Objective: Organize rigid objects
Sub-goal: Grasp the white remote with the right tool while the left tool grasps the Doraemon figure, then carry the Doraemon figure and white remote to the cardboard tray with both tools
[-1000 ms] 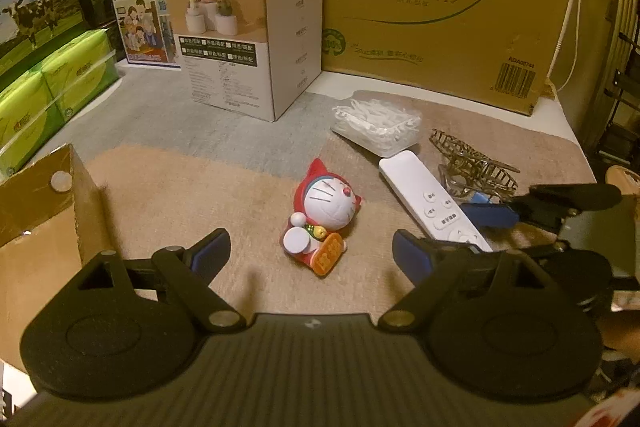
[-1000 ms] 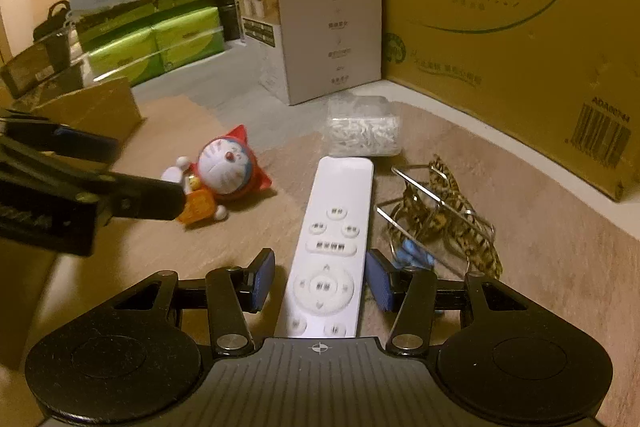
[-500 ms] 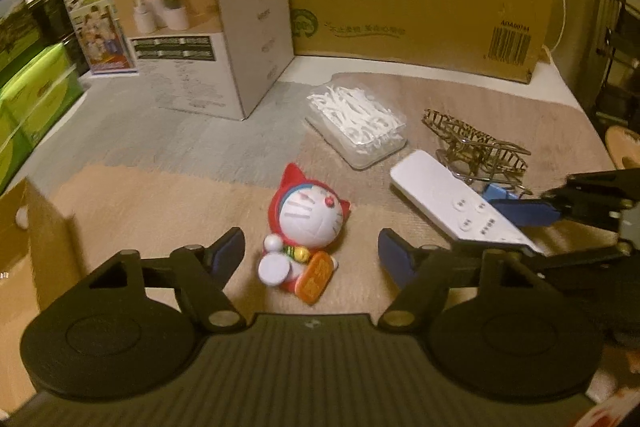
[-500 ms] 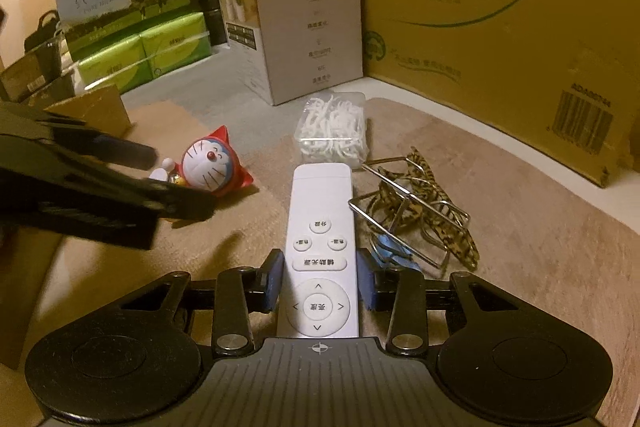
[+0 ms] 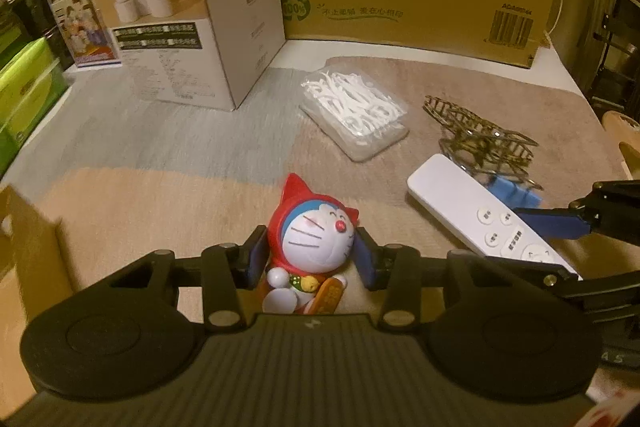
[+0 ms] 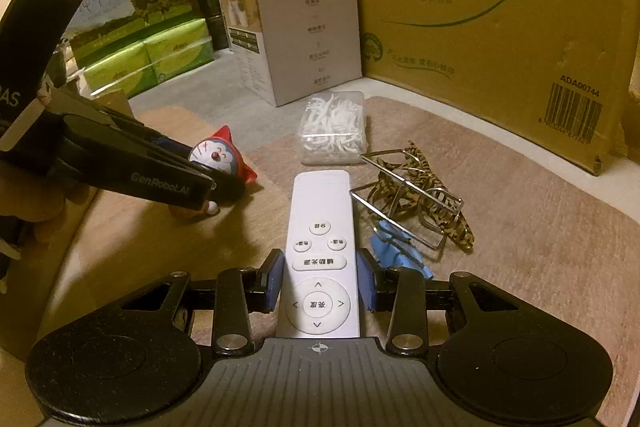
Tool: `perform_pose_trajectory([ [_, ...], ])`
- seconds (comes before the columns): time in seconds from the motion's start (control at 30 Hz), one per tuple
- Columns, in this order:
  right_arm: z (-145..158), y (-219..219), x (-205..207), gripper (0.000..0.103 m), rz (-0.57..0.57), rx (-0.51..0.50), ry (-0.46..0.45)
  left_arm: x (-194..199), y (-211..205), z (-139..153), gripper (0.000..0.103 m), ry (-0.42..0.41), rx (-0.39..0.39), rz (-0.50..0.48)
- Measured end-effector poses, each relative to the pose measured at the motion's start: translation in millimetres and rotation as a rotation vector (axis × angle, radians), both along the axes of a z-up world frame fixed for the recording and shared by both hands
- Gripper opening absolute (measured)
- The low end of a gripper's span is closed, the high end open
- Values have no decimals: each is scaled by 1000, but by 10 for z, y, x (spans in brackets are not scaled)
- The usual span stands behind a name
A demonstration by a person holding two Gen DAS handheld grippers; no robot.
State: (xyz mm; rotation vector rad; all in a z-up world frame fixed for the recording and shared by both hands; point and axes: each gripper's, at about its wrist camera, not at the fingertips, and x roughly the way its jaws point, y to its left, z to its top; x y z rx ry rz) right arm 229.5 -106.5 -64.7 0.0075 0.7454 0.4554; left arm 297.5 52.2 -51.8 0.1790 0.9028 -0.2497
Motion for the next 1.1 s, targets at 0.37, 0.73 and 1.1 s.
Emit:
perform_pose_trajectory([
  [0.37,19,-149,-700,39,-13,-37,44,-1006,-126,105,41,14,-81,50],
  [0.73,-28,-144,-970,39,5,-105,45,-1692,-30,113,41,19,-132,123],
  [1.1,45,-134,-1065,39,-10,-105,30,-1897,-46,213,41,-4,-151,116],
])
